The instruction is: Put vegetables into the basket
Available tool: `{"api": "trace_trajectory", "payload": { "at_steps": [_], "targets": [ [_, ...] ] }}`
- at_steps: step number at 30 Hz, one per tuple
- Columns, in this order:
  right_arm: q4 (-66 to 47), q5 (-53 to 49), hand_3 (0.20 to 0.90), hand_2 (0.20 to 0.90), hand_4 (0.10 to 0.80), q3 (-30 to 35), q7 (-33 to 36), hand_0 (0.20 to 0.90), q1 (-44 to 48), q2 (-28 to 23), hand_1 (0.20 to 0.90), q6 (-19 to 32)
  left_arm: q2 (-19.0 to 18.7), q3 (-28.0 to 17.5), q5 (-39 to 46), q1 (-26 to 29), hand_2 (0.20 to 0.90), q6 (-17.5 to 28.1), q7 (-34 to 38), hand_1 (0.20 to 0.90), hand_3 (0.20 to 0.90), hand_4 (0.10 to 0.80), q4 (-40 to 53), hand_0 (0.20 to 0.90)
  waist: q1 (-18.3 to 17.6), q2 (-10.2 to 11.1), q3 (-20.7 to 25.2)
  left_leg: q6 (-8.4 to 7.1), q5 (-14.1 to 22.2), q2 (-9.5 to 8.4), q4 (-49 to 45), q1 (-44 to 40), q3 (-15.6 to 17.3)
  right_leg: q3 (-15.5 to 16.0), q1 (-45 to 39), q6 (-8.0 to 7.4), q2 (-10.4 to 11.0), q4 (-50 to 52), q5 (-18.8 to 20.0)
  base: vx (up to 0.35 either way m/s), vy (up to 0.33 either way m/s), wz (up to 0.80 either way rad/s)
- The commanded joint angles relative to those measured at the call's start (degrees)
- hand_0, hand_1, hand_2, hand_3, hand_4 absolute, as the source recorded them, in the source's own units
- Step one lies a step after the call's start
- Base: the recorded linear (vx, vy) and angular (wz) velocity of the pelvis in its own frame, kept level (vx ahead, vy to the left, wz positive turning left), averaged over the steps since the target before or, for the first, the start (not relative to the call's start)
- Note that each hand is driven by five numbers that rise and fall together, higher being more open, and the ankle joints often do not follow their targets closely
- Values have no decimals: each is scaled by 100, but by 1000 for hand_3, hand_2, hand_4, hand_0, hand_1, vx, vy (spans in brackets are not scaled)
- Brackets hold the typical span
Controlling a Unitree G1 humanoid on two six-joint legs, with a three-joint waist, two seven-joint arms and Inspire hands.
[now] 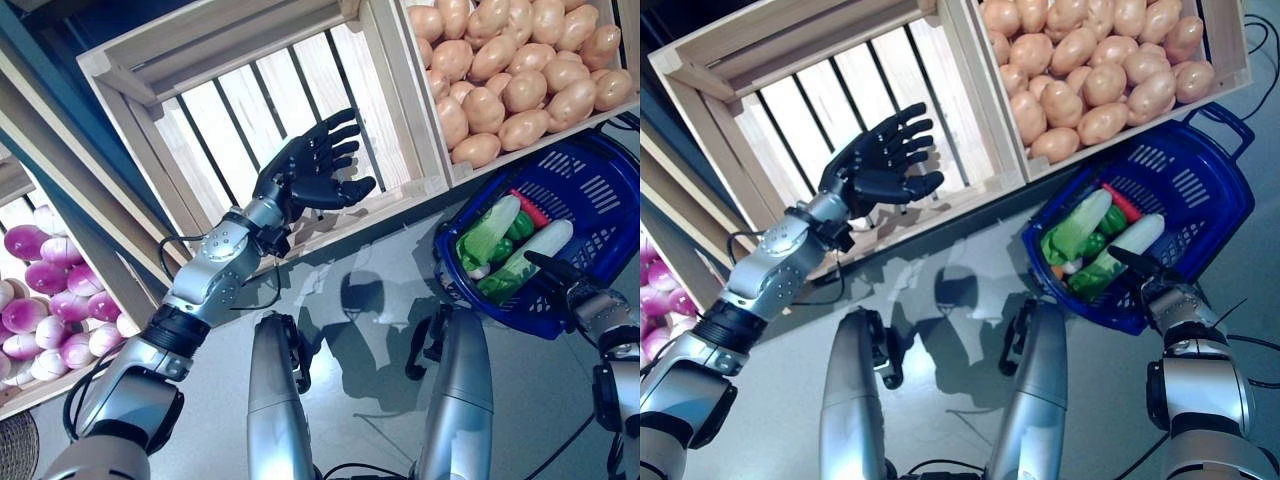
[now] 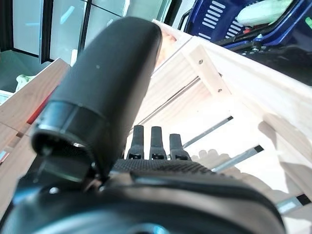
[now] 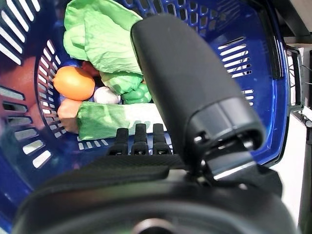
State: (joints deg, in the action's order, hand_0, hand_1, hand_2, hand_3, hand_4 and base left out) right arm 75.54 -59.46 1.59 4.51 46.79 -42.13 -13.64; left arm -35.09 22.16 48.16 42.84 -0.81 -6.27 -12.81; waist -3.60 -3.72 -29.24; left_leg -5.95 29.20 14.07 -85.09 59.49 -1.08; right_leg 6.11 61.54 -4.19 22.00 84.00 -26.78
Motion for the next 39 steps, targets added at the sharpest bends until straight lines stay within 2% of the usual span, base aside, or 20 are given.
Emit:
{"api": "trace_trajectory", "payload": {
  "at_steps": [1, 7, 8, 9, 11, 13, 15, 19, 22, 24, 26, 29, 32, 35, 36, 39],
  "targets": [
    [227, -314, 900, 900, 800, 106, -207, 900, -256, 28, 900, 321, -73, -244, 445, 512, 900, 437, -288, 900, 900, 800, 414, 900, 98, 125, 580, 280, 110, -51, 374, -464, 688, -17, -599, -19, -308, -411, 313, 57, -17, -2],
    [-140, -277, 900, 900, 800, 183, 191, 900, -380, 450, 900, 1133, 76, -336, 620, 242, 900, 657, -296, 900, 900, 800, 281, 900, 79, 156, 680, 261, -226, 31, 1319, -1115, 778, 39, -1248, -18, -403, -1441, 612, 16, 20, -5],
    [-289, -272, 900, 900, 800, 185, 314, 900, -469, 598, 900, 1317, 144, -361, 531, 141, 900, 709, -295, 900, 900, 800, 260, 900, 68, 172, 725, 272, -350, 47, 1645, -1314, 828, 64, -1421, -16, -430, -1726, 713, -22, 76, -9],
    [-515, 6, 900, 900, 800, 194, 499, 900, -652, 861, 900, 1576, 254, -372, 338, -53, 900, 826, -201, 900, 900, 800, 218, 900, 46, 211, 791, 334, -688, 90, 2204, -1640, 961, 146, -1733, 27, -448, -2292, 1007, 14, 68, -14],
    [-841, 51, 900, 900, 800, 112, 615, 900, -967, 1238, 900, 1797, 393, -389, 108, -347, 900, 962, 114, 900, 900, 800, 184, 900, 61, 259, 888, 366, -889, 120, 2805, -2084, 1075, 252, -2155, 38, -436, -2775, 1176, 71, 56, -26],
    [-1164, -47, 900, 900, 800, 80, 574, 900, -1322, 1578, 900, 1988, 504, -387, 22, -633, 900, 1023, 86, 900, 900, 800, 141, 900, 85, 298, 971, 366, -1172, 109, 3381, -2421, 1145, 333, -2511, 12, -470, -3209, 1332, 83, 27, -20],
    [-1627, 139, 900, 900, 800, -44, 775, 900, -1758, 1962, 900, 2231, 756, -395, -231, -1085, 900, 1073, 76, 900, 900, 800, 143, 900, 112, 319, 1131, 344, -1552, 53, 4174, -2886, 1222, 408, -3059, -1, -602, -3973, 1578, 113, 33, -7],
    [-2379, 636, 900, 900, 800, -332, 1085, 900, -2669, 2350, 900, 2273, 1086, -364, -610, -1881, 900, 1178, 9, 900, 900, 800, 16, 900, 97, 327, 1479, 257, -2127, -62, 5545, -3821, 1459, 552, -4118, -4, -901, -5442, 1975, 192, 42, -11],
    [-3062, 931, 900, 900, 800, -582, 1380, 900, -3430, 2686, 900, 2282, 1264, -489, -794, -2601, 900, 1212, -207, 900, 900, 800, -159, 900, 95, 349, 1841, 211, -2570, -331, 6623, -4556, 1604, 611, -4879, -91, -1147, -6612, 2321, 259, 38, -13],
    [-3588, 1198, 900, 900, 800, -742, 1543, 900, -3821, 2881, 900, 2200, 1357, -568, -902, -3090, 900, 1276, -337, 900, 900, 800, -338, 900, 90, 340, 2098, 188, -2889, -494, 7477, -5094, 1564, 579, -5379, -177, -1321, -7340, 2549, 258, 68, -14],
    [-3961, 1426, 900, 900, 800, -848, 1552, 900, -4063, 2985, 900, 2158, 1424, -676, -977, -3363, 900, 1317, -440, 900, 900, 800, -579, 900, 70, 341, 2308, 158, -3068, -577, 7970, -5356, 1546, 537, -5628, -236, -1383, -7796, 2733, 221, 75, -11],
    [-4711, 2094, 900, 900, 800, -1156, 1355, 900, -4407, 3068, 900, 2077, 1558, -815, -1145, -3742, 900, 1428, -335, 900, 900, 800, -1026, 900, -7, 350, 2500, 138, -3242, -710, 8610, -5786, 1583, 536, -5990, -304, -1451, -8364, 2961, 158, 94, -3],
    [-5310, 3021, 900, 900, 800, -1478, 858, 900, -4659, 3104, 900, 2070, 1724, -933, -1338, -3968, 900, 1485, -114, 900, 900, 800, -1622, 900, -112, 360, 2649, 171, -3242, -788, 8874, -6056, 1660, 489, -6162, -312, -1527, -8564, 2994, 106, 80, 2],
    [-5473, 3628, 900, 900, 800, -1800, 369, 900, -4740, 2939, 900, 2366, 1866, -986, -1535, -4054, 900, 1531, 22, 900, 900, 800, -2226, 900, -138, 363, 2725, 187, -3196, -816, 8924, -6158, 1672, 505, -6253, -311, -1561, -8634, 2970, 57, 51, -5],
    [-5437, 3635, 900, 900, 800, -1913, 87, 900, -4748, 2893, 900, 2426, 1930, -996, -1676, -4064, 900, 1593, 63, 900, 900, 800, -2550, 900, -141, 372, 2756, 197, -3167, -835, 8936, -6208, 1678, 532, -6309, -309, -1570, -8675, 2956, 53, 28, 1],
    [-5152, 3723, 900, 900, 800, -2054, -141, 900, -4676, 2874, 900, 2632, 2091, -1036, -2049, -4028, 900, 1688, 161, 900, 900, 800, -3284, 900, -90, 400, 2795, 212, -3116, -871, 8947, -6276, 1637, 626, -6408, -303, -1581, -8675, 2893, 36, 4, 3]
  ]
}}
